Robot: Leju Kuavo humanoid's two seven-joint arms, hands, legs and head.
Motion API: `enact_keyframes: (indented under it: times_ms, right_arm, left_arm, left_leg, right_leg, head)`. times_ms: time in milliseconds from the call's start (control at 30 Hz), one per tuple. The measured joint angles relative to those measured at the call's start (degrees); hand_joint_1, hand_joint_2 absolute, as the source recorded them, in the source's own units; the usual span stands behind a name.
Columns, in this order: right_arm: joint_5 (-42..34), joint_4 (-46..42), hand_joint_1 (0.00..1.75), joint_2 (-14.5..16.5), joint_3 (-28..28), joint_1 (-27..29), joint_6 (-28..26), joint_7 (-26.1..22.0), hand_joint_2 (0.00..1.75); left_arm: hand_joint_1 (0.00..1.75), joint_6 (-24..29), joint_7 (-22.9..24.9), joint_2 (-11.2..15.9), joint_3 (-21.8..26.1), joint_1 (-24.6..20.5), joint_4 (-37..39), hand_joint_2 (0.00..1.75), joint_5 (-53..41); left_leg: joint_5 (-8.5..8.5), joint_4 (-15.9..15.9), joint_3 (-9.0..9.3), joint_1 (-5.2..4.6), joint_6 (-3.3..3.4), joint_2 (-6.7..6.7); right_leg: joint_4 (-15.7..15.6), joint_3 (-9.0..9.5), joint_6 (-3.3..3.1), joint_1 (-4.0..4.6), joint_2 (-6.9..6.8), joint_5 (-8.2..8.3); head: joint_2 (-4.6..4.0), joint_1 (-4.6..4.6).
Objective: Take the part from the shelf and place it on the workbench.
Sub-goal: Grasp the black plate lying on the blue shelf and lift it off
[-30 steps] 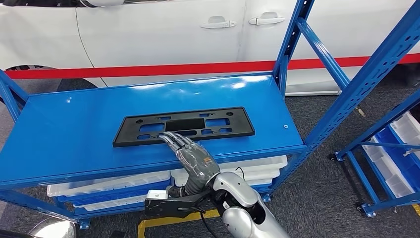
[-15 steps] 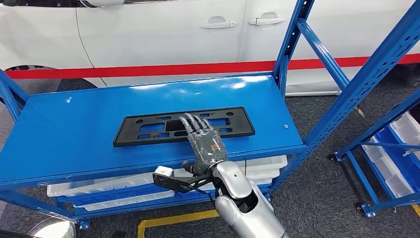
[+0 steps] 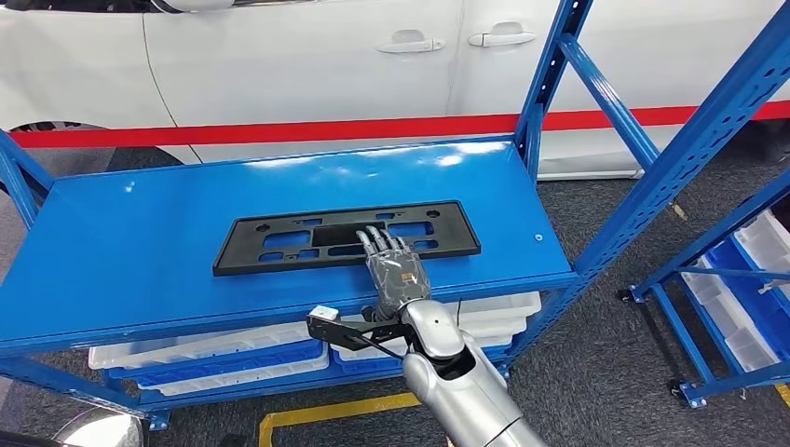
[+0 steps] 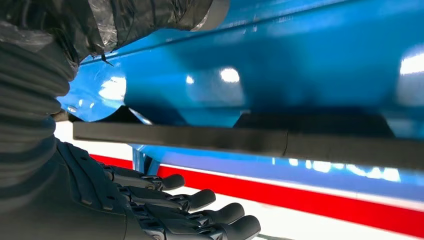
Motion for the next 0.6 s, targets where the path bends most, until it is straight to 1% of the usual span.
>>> enact_keyframes:
  times_ms: [233,600]
  right_arm:
    - [0.68,4.59,0.0,1.58,-0.33,-0.94,-0.97,-0.82,1.75]
    - [1.0,6.94,0.0,2.5,-0.8,-1.3,-1.5,-1.28,1.75]
  left_arm:
    - [0.0,0.17,0.21,0.0,-0.37,-0.21,1.14,0.0,1.16]
    - [0.0,0.34,0.37,0.0,-0.8,-0.35,1.96,0.0,3.5]
  left_leg:
    - [0.0,0.01,0.0,0.0,0.0,0.0]
    - [0.0,0.02,-0.02,0.0,0.0,0.0]
  right_leg:
    - [0.01,-0.01,0.0,0.0,0.0,0.0]
    - [0.0,-0.01,0.0,0.0,0.0,0.0]
  head:
    - [0.0,0.0]
    - [0.0,0.0]
